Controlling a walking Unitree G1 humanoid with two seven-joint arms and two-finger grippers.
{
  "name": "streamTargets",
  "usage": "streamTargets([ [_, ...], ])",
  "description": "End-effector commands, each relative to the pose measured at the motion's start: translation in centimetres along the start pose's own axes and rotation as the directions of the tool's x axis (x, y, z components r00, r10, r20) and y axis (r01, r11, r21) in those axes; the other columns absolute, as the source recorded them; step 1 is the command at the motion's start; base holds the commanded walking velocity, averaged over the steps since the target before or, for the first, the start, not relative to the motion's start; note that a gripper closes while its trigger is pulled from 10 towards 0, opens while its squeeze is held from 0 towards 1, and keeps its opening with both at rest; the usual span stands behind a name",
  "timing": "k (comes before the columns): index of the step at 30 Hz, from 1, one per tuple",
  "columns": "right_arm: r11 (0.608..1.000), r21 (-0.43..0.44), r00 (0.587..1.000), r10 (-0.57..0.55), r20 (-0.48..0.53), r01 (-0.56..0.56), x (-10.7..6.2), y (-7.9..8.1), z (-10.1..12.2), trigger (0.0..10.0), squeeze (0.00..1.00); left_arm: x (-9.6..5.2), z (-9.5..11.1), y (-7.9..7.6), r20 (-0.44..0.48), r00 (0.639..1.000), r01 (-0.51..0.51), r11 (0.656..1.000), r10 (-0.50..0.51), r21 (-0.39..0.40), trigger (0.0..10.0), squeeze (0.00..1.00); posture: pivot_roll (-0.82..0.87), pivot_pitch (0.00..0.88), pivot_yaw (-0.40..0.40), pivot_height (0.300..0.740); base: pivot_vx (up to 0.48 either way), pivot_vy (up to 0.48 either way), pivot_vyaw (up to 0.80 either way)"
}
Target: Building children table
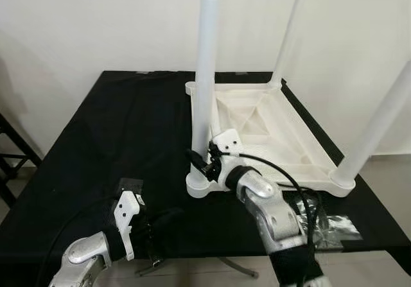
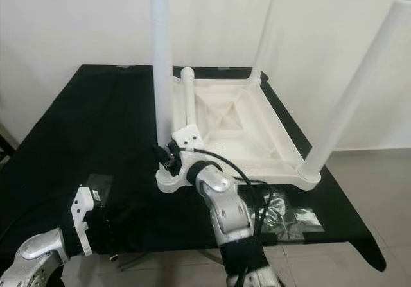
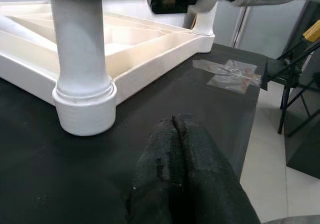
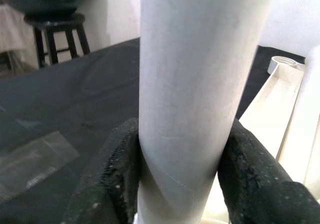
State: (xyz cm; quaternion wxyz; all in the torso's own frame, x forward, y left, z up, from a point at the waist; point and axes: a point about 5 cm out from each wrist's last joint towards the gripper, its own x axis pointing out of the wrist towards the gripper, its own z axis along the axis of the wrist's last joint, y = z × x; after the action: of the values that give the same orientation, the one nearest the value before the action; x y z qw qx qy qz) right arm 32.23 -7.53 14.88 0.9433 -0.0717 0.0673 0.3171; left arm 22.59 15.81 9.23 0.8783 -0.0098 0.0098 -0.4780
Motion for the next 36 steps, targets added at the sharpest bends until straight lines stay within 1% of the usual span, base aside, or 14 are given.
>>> streamTargets([
  [1, 0.997, 0.018, 0.994, 0.071, -0.088, -0.070, -0.3, -1.5, -1.4, 10.0, 1.00, 0.0, -0.1, -0.4, -0.017, 1.000, 0.008, 1.000, -0.007, 0.026, 10.0, 0.00, 0.01, 0.044, -0.046, 0.740, 0.000, 0.000, 0.00],
  [6, 0.968, -0.071, 0.971, 0.240, -0.022, -0.240, 0.2, -2.4, 0.8, 10.0, 1.00, 0.2, 0.0, -0.6, -0.014, 1.000, 0.010, 0.999, -0.010, 0.035, 10.0, 0.00, 0.02, 0.039, -0.052, 0.740, 0.000, 0.000, 0.00],
  [7, 0.954, -0.090, 0.958, 0.287, -0.013, -0.287, 0.3, -2.5, 1.2, 10.0, 0.36, 0.3, 0.0, -0.7, -0.011, 1.000, 0.010, 0.999, -0.010, 0.036, 10.0, 0.00, 0.02, 0.037, -0.054, 0.740, 0.000, 0.000, 0.00],
  [8, 0.924, -0.115, 0.930, 0.367, 0.002, -0.364, 0.3, -2.3, 1.7, 10.0, 0.00, 0.3, 0.0, -0.8, -0.009, 1.000, 0.010, 0.999, -0.009, 0.036, 10.0, 0.00, 0.04, 0.035, -0.061, 0.740, 0.000, 0.000, 0.00],
  [9, 0.924, -0.115, 0.930, 0.367, 0.002, -0.364, 0.3, -2.3, 1.7, 10.0, 0.00, 0.3, 0.0, -0.8, -0.009, 1.000, 0.010, 0.999, -0.009, 0.036, 10.0, 0.00, 0.04, 0.035, -0.061, 0.740, 0.000, 0.000, 0.00],
  [13, 0.814, -0.118, 0.819, 0.573, 0.005, -0.569, 0.8, -2.1, 2.6, 10.0, 0.00, 0.5, 0.0, -1.1, 0.006, 1.000, -0.001, 0.999, 0.001, 0.032, 10.0, 0.00, 0.04, 0.030, -0.065, 0.740, 0.000, 0.000, 0.00],
  [17, 0.810, -0.098, 0.814, 0.581, -0.013, -0.579, 1.8, -2.6, 2.8, 10.0, 0.00, 0.6, -0.1, -1.1, 0.019, 1.000, -0.016, 1.000, 0.016, 0.018, 10.0, 0.00, 0.05, 0.029, -0.066, 0.740, 0.000, 0.000, 0.00],
  [18, 0.811, -0.081, 0.814, 0.581, -0.009, -0.580, 2.0, -2.8, 2.9, 1.9, 0.00, 0.6, -0.1, -1.0, 0.021, 1.000, -0.020, 1.000, 0.020, 0.013, 10.0, 0.00, 0.05, 0.030, -0.066, 0.740, 0.000, 0.000, 0.00],
  [19, 0.811, -0.081, 0.814, 0.581, -0.009, -0.580, 2.0, -2.8, 2.9, 1.9, 0.00, 0.6, -0.1, -1.0, 0.021, 1.000, -0.020, 1.000, 0.020, 0.013, 10.0, 0.00, 0.05, 0.030, -0.066, 0.740, 0.000, 0.000, 0.00],
  [20, 0.803, -0.070, 0.805, 0.593, -0.007, -0.592, 2.1, -2.9, 2.9, 0.0, 0.00, 0.6, -0.2, -0.9, 0.024, 0.999, -0.025, 1.000, 0.025, 0.006, 10.0, 0.00, 0.05, 0.030, -0.067, 0.740, 0.000, 0.000, 0.00],
  [31, 0.810, -0.096, 0.816, 0.578, -0.030, -0.578, 0.6, -4.8, 1.7, 0.0, 0.00, 0.4, -0.2, -0.6, 0.041, 0.998, -0.041, 0.999, 0.042, -0.025, 10.0, 0.00, 0.04, 0.046, -0.061, 0.740, 0.000, 0.000, 0.00],
  [33, 0.858, -0.129, 0.866, 0.499, -0.026, -0.497, -0.4, -6.2, 1.8, 0.0, 0.00, 0.2, -0.2, -0.7, 0.038, 0.998, -0.039, 0.999, 0.040, -0.028, 10.0, 0.00, 0.03, 0.056, -0.059, 0.740, 0.000, 0.000, 0.00],
  [34, 0.858, -0.129, 0.866, 0.499, -0.026, -0.497, -0.4, -6.2, 1.8, 0.0, 0.00, 0.2, -0.2, -0.7, 0.038, 0.998, -0.039, 0.999, 0.040, -0.028, 10.0, 0.00, 0.03, 0.056, -0.059, 0.740, 0.000, 0.000, 0.00],
  [36, 0.937, -0.079, 0.940, 0.337, -0.042, -0.340, -0.7, -6.5, 0.6, 0.0, 0.00, 0.0, -0.2, -0.6, 0.036, 0.999, -0.039, 0.999, 0.040, -0.030, 10.0, 0.00, 0.01, 0.065, -0.052, 0.740, 0.000, 0.000, 0.00],
])
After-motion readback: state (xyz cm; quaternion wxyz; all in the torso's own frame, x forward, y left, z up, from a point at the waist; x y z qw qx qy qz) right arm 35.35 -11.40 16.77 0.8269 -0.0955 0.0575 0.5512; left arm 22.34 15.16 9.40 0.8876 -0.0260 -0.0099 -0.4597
